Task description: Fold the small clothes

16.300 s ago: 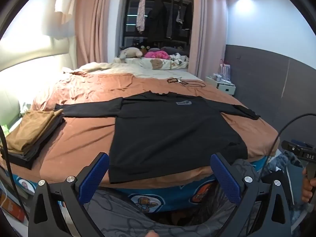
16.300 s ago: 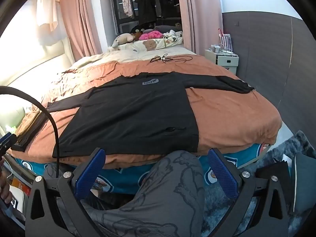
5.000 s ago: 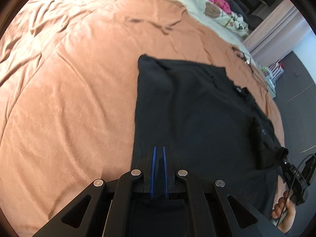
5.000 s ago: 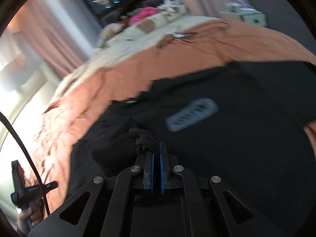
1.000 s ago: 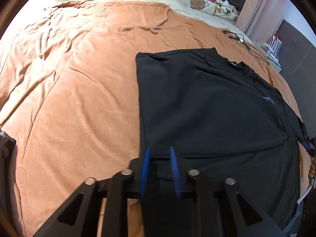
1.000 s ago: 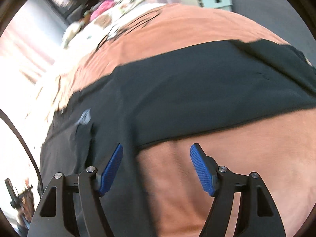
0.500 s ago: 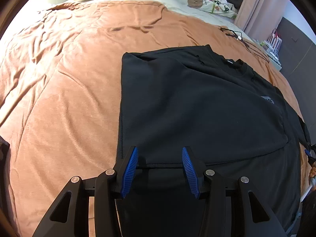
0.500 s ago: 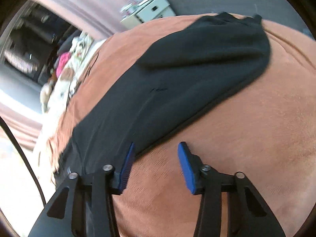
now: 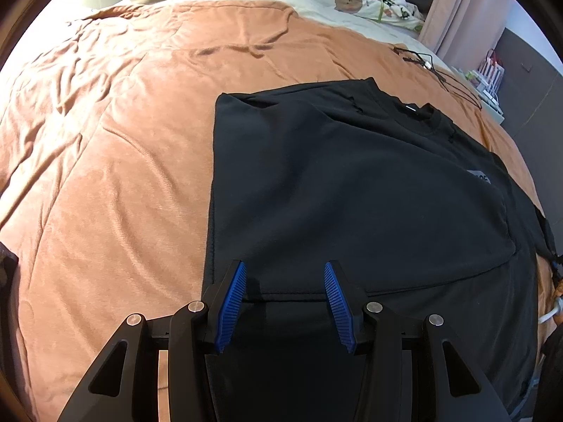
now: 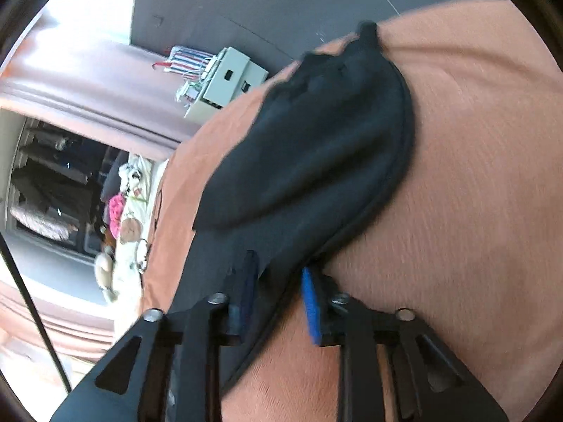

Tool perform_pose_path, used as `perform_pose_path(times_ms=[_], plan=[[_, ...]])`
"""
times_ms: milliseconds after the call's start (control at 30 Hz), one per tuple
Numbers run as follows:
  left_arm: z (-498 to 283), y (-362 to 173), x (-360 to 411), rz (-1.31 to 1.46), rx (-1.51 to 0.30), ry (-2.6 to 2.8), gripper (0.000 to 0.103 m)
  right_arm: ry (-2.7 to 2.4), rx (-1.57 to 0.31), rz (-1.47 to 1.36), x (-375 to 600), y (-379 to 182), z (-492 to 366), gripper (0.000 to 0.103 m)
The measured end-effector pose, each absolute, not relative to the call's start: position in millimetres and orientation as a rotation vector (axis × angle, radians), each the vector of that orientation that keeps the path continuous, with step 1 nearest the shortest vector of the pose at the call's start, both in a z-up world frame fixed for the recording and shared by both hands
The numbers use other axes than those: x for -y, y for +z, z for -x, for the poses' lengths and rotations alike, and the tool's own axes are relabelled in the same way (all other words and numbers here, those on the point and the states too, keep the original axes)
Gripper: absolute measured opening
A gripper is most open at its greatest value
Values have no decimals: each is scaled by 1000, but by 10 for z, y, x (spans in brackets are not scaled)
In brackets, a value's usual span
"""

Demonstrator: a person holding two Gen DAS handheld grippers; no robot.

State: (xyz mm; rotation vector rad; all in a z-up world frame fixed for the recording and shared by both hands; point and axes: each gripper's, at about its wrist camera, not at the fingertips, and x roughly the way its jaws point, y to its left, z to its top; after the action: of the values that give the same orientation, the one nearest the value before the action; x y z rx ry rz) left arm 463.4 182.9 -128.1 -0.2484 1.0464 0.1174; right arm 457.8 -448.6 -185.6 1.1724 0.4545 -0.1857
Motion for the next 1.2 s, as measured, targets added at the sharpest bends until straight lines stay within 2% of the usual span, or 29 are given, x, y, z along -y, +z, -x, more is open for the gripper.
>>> perform_pose_path(times_ms=[100,533,1033,1200], plan=[[-4644,-1247,-1846,243,-1046,121,49,-149,-406,-1059,4376,-1659,-4496,4],[-4624,-1161,-1803,232,-1028,117,49,135,-307,-722,3263,-553,-4326,4],[-4508,-1081,-1939,279,-1010,122,49,438,-306,-576,2121,119,-4330,3],[-4457,-1046,-1984,264,-1004,128,49,521,-336,-535,2268,218,-4376,4]])
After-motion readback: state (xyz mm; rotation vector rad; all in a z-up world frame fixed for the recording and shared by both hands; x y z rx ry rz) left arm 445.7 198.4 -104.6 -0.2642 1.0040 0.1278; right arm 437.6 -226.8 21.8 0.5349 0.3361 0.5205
